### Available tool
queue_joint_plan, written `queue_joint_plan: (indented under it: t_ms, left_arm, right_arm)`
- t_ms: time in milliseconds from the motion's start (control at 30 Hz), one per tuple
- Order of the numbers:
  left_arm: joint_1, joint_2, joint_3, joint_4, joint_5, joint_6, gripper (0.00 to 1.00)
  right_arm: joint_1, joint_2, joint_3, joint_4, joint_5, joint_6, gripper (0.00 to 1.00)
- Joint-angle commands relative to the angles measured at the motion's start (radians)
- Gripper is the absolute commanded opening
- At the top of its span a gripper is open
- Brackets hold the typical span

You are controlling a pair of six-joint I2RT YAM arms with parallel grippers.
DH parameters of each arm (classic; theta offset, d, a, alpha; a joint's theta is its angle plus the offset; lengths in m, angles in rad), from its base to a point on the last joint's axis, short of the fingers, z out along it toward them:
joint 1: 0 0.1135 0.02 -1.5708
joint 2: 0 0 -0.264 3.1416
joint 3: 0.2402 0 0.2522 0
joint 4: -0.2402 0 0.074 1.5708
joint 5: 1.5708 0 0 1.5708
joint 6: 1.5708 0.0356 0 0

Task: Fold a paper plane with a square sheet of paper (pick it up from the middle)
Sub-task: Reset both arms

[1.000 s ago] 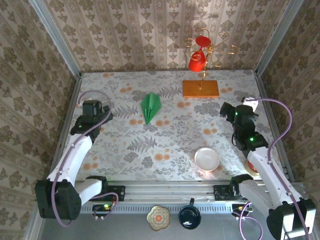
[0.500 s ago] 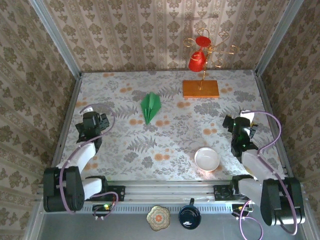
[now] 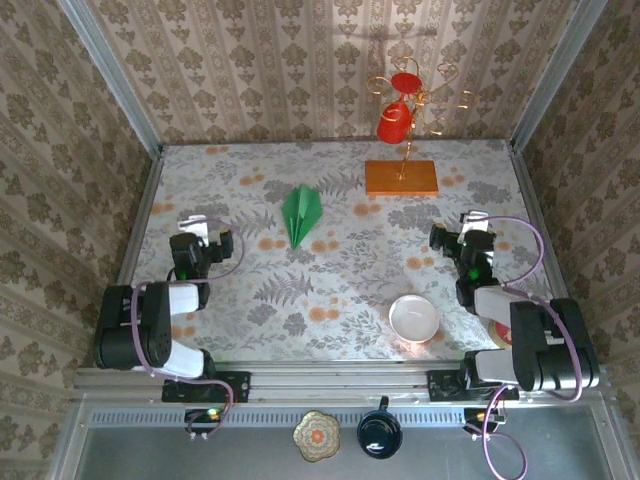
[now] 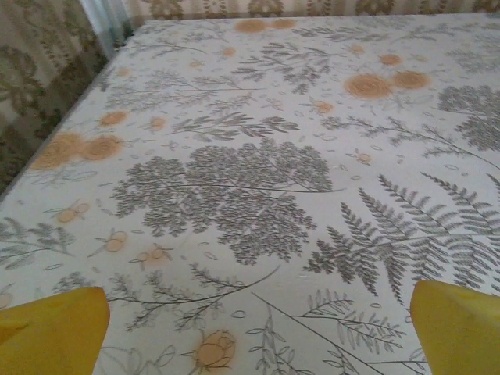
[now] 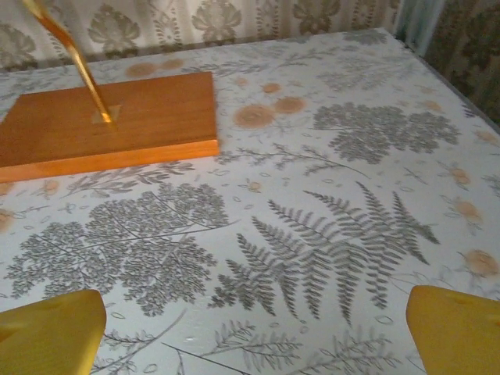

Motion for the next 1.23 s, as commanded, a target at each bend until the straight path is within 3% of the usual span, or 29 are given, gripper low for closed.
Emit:
queue_joint_plan:
  t_ms: [0,200,367,1200]
  left_arm:
    - [0.007,0.043,0.002,0.135,0.072,0.041,1.0]
    - [-0.026,0.082,0.058,0.07,-0.012,0.063,1.0]
    - [-0.027,0.081,0.061,0.057,-0.013,0.058,1.0]
    - [-0.02,0.082,0.066,0.05,0.013,0.061,1.0]
  right_arm:
    - [-0.004,0.067,0.019,0.129,-0.08,-0.026,1.0]
    - [-0.003,0.177,0.037,0.193,-0.083,-0.028,1.0]
    - [0.017,0.178,0.076,0.118,-0.042,-0.038,1.0]
    - [0.034,0.181,0.079,0.118,-0.016,-0.051,1.0]
